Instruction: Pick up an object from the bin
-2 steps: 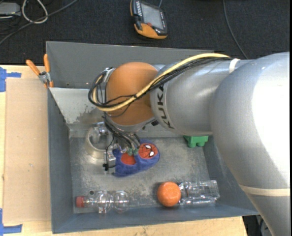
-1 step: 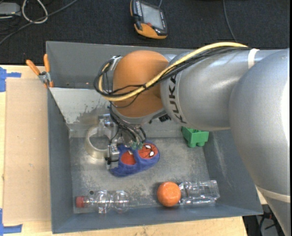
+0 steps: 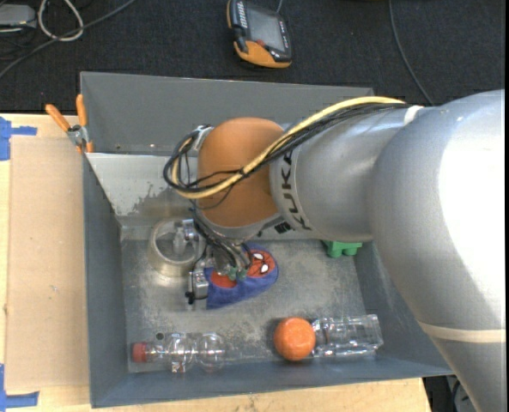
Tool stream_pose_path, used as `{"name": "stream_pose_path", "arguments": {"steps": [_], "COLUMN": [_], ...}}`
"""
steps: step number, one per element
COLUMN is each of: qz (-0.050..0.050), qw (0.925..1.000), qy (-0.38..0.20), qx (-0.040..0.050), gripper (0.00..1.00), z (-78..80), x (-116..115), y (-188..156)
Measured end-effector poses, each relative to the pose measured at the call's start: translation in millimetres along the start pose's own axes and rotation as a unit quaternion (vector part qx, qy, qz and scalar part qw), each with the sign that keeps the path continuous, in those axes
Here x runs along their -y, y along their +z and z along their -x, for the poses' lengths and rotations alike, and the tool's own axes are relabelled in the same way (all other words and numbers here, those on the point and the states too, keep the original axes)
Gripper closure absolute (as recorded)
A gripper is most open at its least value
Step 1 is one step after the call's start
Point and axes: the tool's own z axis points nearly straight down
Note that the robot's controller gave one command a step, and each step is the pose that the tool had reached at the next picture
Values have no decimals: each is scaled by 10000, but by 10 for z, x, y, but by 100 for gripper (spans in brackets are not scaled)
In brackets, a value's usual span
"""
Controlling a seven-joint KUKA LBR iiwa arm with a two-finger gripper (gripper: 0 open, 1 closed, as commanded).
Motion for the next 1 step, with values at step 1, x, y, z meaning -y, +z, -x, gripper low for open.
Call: {"name": "stream_pose_path", "arguments": {"steps": [1], "qz": [19], "qw": [9979], "qy": [647], "qx": [78], "gripper": [0], "z": [77], "x": [-246], "y": [302]}}
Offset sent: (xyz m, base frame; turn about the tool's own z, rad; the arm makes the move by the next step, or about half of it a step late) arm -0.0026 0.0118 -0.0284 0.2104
